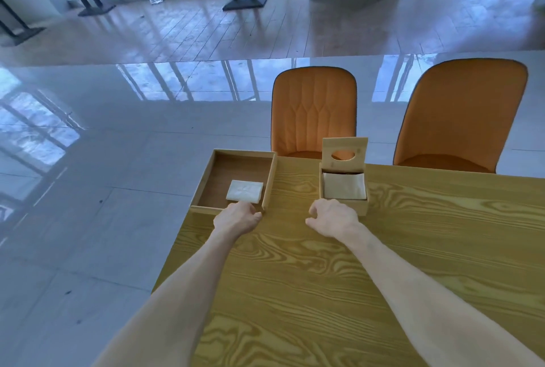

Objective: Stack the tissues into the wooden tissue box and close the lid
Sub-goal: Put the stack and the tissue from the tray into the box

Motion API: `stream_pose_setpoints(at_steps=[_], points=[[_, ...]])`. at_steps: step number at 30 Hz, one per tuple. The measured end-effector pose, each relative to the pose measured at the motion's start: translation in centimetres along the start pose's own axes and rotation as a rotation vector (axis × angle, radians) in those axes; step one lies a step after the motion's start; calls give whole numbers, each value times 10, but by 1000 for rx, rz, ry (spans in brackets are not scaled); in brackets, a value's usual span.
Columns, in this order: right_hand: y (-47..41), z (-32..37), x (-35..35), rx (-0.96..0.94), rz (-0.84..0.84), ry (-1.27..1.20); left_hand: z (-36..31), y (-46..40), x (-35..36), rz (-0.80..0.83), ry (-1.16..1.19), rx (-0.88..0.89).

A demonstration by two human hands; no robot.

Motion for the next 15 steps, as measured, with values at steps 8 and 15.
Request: stream_pose_setpoints(at_steps=[8,15], points=[[-46,78,29,103,-38,-426,66,-58,-10,-46,335,-66],[-92,122,64,202,-43,-715,90,-115,-6,32,606,-85]])
Point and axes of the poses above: each hand's wrist, its own y-axis away from the middle knuckle, its own x-axis out of the palm, z = x × y, the point moved 6 cm from there along -y, towards the middle knuckle, and after that the axes turned 12 degrees about -y, right-handed, at the moved point
